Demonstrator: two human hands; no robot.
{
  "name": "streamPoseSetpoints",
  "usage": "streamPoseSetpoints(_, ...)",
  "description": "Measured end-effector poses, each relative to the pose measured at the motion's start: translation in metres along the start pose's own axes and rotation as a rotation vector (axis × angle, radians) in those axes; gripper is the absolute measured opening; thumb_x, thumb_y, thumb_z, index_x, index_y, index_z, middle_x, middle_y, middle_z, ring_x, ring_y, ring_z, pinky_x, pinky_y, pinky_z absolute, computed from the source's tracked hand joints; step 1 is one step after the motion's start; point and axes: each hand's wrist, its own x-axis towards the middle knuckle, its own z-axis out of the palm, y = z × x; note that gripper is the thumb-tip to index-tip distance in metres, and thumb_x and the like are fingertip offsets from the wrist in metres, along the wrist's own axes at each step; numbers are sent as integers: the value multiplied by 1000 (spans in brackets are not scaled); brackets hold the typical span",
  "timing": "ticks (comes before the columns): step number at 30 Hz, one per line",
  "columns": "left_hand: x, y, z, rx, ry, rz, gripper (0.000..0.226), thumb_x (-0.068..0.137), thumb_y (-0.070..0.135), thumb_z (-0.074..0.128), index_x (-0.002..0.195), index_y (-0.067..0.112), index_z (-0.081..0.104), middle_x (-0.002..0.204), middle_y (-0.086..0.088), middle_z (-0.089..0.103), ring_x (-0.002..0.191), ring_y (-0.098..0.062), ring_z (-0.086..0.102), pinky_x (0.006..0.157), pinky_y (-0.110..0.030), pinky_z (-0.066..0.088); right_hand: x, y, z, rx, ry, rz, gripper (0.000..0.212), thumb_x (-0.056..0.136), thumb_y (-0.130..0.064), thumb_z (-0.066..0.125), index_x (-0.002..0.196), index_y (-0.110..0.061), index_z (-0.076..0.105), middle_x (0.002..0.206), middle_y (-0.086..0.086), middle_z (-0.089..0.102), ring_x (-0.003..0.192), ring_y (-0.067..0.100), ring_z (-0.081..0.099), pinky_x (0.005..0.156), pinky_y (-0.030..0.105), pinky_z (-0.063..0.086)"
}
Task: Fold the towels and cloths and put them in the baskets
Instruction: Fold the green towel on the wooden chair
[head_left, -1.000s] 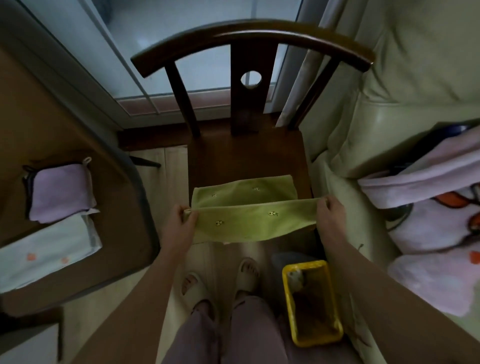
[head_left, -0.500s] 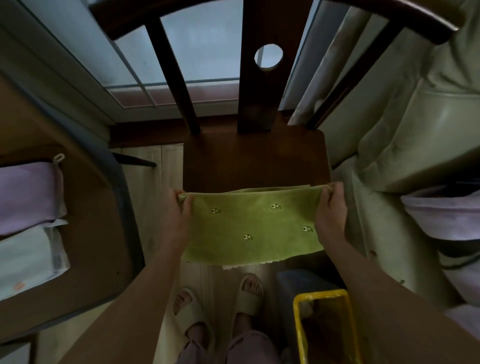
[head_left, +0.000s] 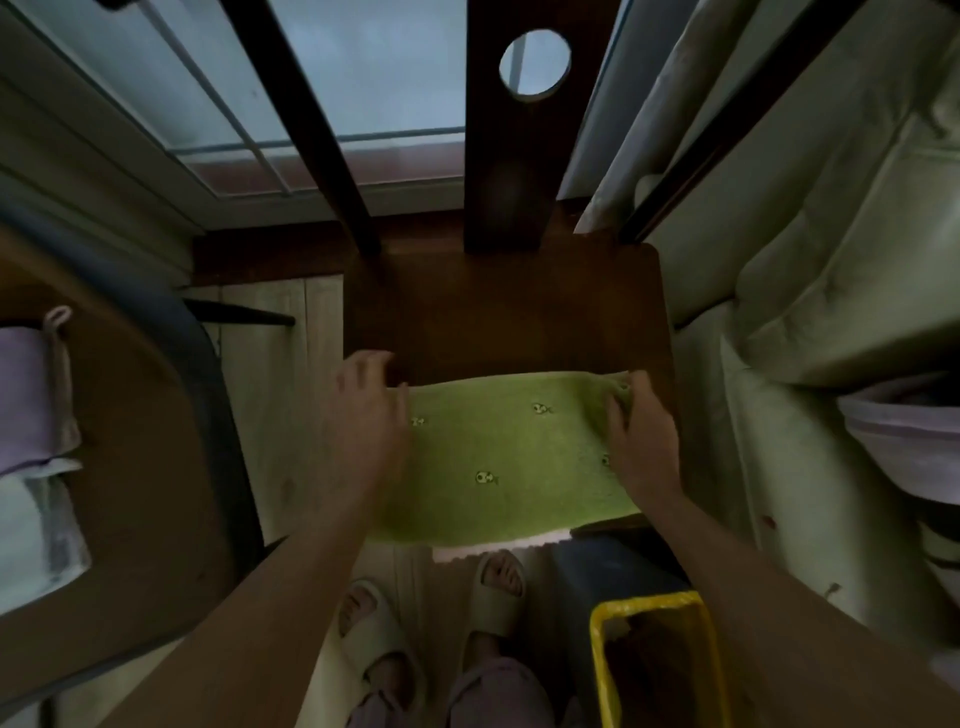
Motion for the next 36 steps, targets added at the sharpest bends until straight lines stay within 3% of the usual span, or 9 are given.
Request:
streamPoseSetpoints(5, 24, 75, 35, 58, -449, 530, 44, 101, 39, 35, 142, 25, 38, 144, 1, 44, 135, -16, 35, 116, -38, 23, -2, 9, -6, -288, 7, -143, 19, 86, -6, 62, 105, -8, 62, 120, 7, 55, 110, 22, 51, 82, 28, 43)
streamPoseSetpoints(9, 31, 111, 60, 170, -504, 589, 46, 101, 37, 36, 144, 20, 35, 142, -5, 43, 131, -21, 38, 112, -38, 30, 22, 19, -17, -291, -89, -194, 25, 83, -4, 64, 107, -11, 64, 137, 2, 52, 135, 22, 36, 110, 36, 29)
streamPoseSetpoints(14, 31, 116, 75, 287, -540, 577, 47, 96, 40, 49, 137, 19, 40, 133, -3, 47, 125, -21, 40, 110, -40, 30, 43, 21, -40, -432, -235, -336, 14, 86, -11, 62, 97, -16, 56, 99, 0, 57, 101, 17, 48, 93, 32, 39)
streamPoseSetpoints(17, 30, 122, 79, 380, -516, 591, 45, 96, 40, 49, 133, 16, 46, 134, -5, 46, 127, -21, 40, 110, -39, 30, 48, 25, -38, -333, -176, -142, 26, 86, -13, 64, 101, -21, 45, 100, -1, 52, 93, 15, 48, 77, 29, 44)
streamPoseSetpoints(23, 30, 139, 74, 353, -599, 516, 51, 94, 41, 52, 135, 13, 41, 140, -7, 41, 120, -21, 50, 99, -39, 44, 32, 28, -26, 180, 62, 202, 49, 85, -14, 68, 127, -17, 44, 114, -3, 49, 95, 10, 52, 78, 22, 42)
streamPoseSetpoints(26, 44, 157, 75, 308, -738, 444, 53, 95, 55, 41, 123, 12, 51, 113, -5, 59, 98, -19, 59, 84, -35, 51, 6, 47, -34, 132, 24, 344, 34, 90, -34, 62, 115, -14, 54, 102, 0, 58, 90, 14, 55, 73, 27, 42)
streamPoseSetpoints(30, 49, 185, 92, 364, -811, 476, 52, 94, 60, 36, 101, 13, 57, 89, -1, 59, 79, -17, 58, 67, -31, 45, -19, 58, -39, 200, 60, 458, 22, 92, -35, 59, 93, -14, 60, 84, -3, 59, 76, 9, 55, 63, 21, 40)
streamPoseSetpoints(33, 46, 190, 100, 384, -747, 512, 44, 98, 52, 36, 107, 14, 56, 104, -5, 60, 91, -21, 58, 73, -33, 43, -34, 66, -39, 268, -13, 497, 25, 94, -33, 57, 83, -12, 63, 69, -5, 58, 64, 6, 53, 53, 13, 38)
streamPoseSetpoints(36, 43, 184, 97, 366, -477, 559, 36, 99, 40, 42, 122, 14, 49, 125, -8, 50, 114, -25, 50, 89, -39, 42, -40, 67, -40, 393, -53, 412, 19, 92, -22, 61, 76, -14, 64, 68, -1, 60, 65, 8, 53, 62, 26, 42)
